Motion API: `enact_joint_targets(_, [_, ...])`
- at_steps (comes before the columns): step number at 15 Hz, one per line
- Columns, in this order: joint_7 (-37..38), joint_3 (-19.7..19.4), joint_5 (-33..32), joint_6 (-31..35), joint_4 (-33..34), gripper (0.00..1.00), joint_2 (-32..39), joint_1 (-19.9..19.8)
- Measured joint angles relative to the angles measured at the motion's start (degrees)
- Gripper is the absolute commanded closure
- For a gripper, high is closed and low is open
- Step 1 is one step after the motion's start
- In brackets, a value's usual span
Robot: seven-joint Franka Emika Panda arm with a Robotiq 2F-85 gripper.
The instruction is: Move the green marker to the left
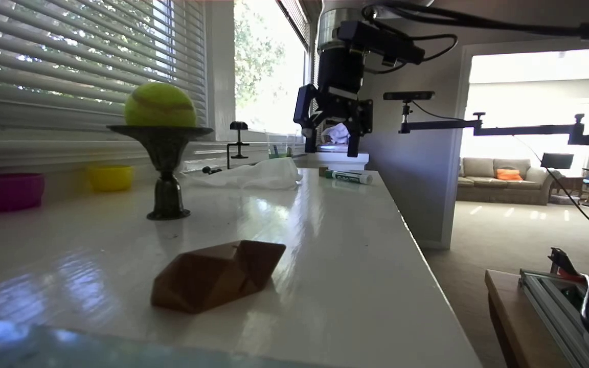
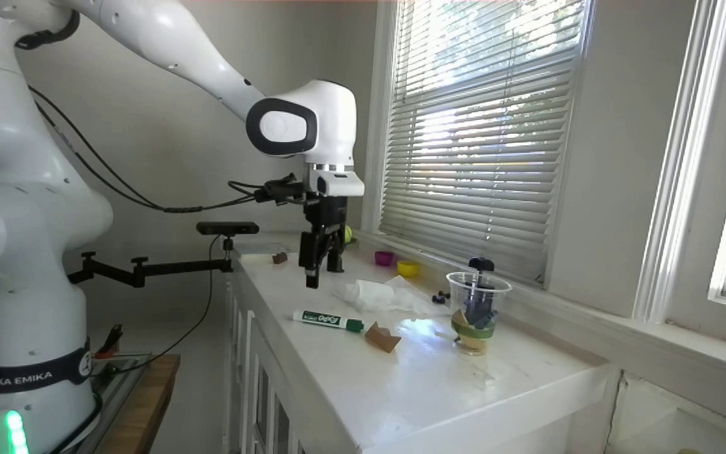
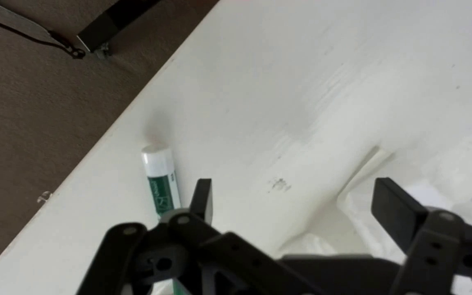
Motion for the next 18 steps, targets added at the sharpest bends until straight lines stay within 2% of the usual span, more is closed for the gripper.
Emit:
enact_joint_targets(5, [4.0,-2.0,-6.9,0.0,4.1,0.00,2.4,-2.8])
enact_joint_targets(9, [3.9,-4.2,-7.5,0.4,4.6,0.00,2.8,-3.1])
enact_joint_targets(15, [-2.7,-5.2,-7.4,7.5,2.4,0.00,4.3,-1.8])
enact_joint_targets(18, [-5.4,-5.4,-7.4,8.6,1.0,0.00,4.4,-1.3])
